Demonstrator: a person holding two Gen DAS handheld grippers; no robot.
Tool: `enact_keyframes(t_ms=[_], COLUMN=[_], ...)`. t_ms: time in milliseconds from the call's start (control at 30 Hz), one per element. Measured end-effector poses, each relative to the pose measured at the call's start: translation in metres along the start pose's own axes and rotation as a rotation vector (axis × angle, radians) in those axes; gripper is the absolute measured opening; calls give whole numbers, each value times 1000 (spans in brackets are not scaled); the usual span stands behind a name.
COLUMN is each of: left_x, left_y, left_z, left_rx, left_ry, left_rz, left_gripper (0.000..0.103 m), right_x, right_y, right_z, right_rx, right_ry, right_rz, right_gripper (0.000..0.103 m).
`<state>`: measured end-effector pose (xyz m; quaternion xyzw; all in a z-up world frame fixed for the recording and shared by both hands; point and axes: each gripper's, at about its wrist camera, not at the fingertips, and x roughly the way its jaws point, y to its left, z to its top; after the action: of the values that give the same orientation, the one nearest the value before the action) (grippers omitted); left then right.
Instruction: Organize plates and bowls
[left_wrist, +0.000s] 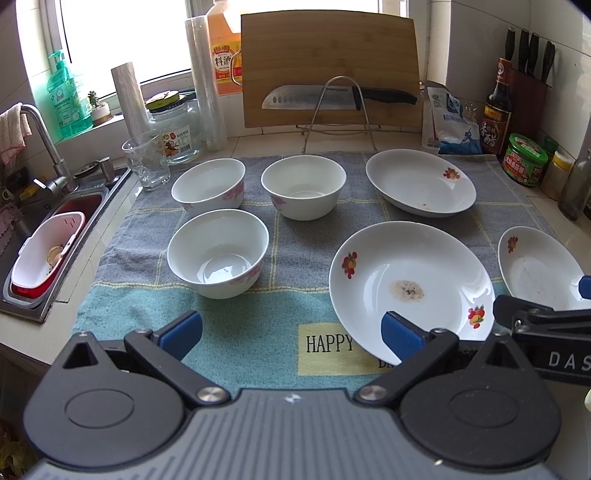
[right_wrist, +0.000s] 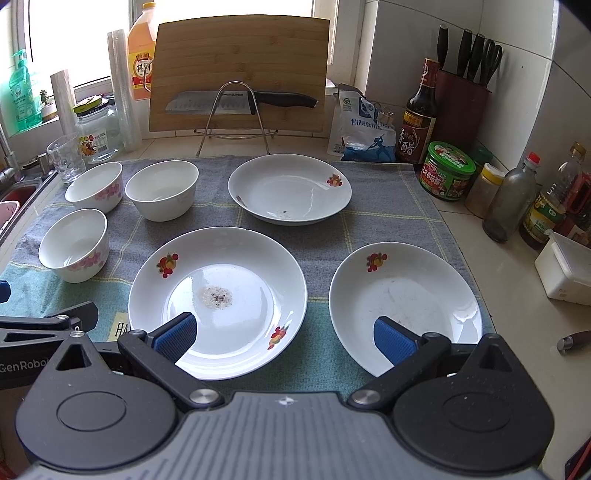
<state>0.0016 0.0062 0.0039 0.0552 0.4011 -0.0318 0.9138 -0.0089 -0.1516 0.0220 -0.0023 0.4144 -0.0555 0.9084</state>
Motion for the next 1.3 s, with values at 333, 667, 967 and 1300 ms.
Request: enact_keyframes(t_ms=[333, 667, 967, 1300], left_x=[1, 0, 6, 16], left_y=[6, 13, 17, -9], left_z=[2, 11, 16, 26], left_rx=[16, 78, 170, 191], left_ry=[-6, -79, -148, -116], left_rz=[-17, -88, -292, -471], left_gripper=[102, 102, 102, 102], right_x=[-2, -9, -24, -12], right_y=[6, 12, 0, -55], right_z=[-1, 0, -13, -51], right_rx=[1, 21, 19, 74], right_ry=[-12, -72, -175, -169], right_rz=[-9, -24, -71, -155], right_gripper=[103, 103, 103, 103])
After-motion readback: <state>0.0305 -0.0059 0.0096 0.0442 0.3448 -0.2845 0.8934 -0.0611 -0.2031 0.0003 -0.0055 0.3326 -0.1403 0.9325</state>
